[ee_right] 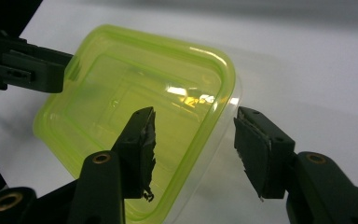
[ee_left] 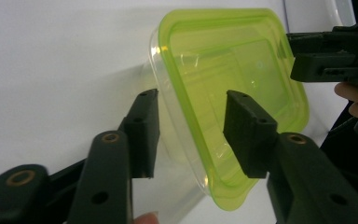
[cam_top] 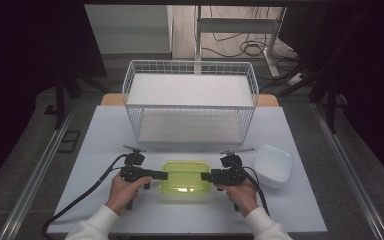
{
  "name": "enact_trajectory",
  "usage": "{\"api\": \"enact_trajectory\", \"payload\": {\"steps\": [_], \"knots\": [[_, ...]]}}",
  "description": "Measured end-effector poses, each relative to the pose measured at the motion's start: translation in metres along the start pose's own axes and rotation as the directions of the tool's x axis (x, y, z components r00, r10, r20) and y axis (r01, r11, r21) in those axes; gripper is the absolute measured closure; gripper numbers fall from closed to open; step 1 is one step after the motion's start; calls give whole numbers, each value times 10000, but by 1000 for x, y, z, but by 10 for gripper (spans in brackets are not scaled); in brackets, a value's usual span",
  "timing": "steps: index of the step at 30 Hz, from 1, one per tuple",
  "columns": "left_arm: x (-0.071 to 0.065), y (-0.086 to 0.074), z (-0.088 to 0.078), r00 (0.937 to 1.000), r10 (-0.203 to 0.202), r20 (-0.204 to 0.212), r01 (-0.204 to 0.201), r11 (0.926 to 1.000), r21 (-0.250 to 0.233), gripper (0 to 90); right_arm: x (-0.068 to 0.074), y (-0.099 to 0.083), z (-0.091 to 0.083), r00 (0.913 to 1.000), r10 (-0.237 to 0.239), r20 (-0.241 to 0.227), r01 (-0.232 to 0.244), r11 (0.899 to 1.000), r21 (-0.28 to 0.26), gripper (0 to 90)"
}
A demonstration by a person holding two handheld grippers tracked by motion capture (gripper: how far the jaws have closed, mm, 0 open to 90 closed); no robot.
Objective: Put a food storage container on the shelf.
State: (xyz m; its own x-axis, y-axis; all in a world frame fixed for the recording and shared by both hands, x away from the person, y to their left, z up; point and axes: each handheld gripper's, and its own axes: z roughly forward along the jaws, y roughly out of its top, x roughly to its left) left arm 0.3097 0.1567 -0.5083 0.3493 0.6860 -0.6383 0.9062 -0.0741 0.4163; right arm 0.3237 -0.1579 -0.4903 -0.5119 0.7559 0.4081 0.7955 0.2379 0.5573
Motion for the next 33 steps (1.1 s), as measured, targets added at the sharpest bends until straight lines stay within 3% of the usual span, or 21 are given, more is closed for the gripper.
{"api": "enact_trajectory", "payload": {"steps": [4,5,7,12,13,14,24,25,26,27,30,31,33], "knots": [[1,0,4,9999,-87,108,85,9999,145,604,-1,-1,4,9998,167,-119,-165,9998,146,514],[1,0,4,9998,-127,137,124,9997,201,646,-3,-2,5,9979,523,-390,-518,9986,137,531],[0,-1,4,9998,-121,167,119,9998,152,701,-4,-3,5,9959,693,-588,-684,9975,170,538],[-6,-4,-4,9996,190,199,-188,9998,-92,773,-4,-2,-6,9929,951,-713,-981,9944,-403,666],[-6,-4,-5,9992,228,331,-223,9996,-148,784,-4,-2,-9,9937,940,-614,-974,9937,-556,748],[-6,-4,-5,9992,228,331,-223,9996,-148,791,-4,-2,-9,9937,940,-614,-974,9937,-556,748],[-16,-4,-14,9963,775,365,-750,9950,-653,793,6,-2,-26,9994,24,-355,-70,9915,-1302,757],[-18,-4,-15,9957,860,331,-835,9940,-708,793,10,0,-29,9987,-501,-91,484,9896,-1357,754],[-24,-2,-19,9941,1077,88,-1065,9905,-874,792,13,0,-31,9976,-697,15,693,9879,-1390,753],[-25,-1,-21,9935,1131,110,-1115,9890,-972,792,15,1,-33,9960,-888,84,891,9846,-1503,753],[-31,2,-26,9916,1293,53,-1279,9852,-1144,792,18,4,-38,9937,-1106,163,1118,9787,-1725,753],[-33,3,-28,9898,1427,1,-1415,9821,-1244,792,21,7,-45,9899,-1395,243,1415,9708,-1935,753],[-38,4,-32,9875,1572,-69,-1566,9773,-1425,791,23,9,-48,9868,-1588,319,1620,9649,-2068,753]]}}
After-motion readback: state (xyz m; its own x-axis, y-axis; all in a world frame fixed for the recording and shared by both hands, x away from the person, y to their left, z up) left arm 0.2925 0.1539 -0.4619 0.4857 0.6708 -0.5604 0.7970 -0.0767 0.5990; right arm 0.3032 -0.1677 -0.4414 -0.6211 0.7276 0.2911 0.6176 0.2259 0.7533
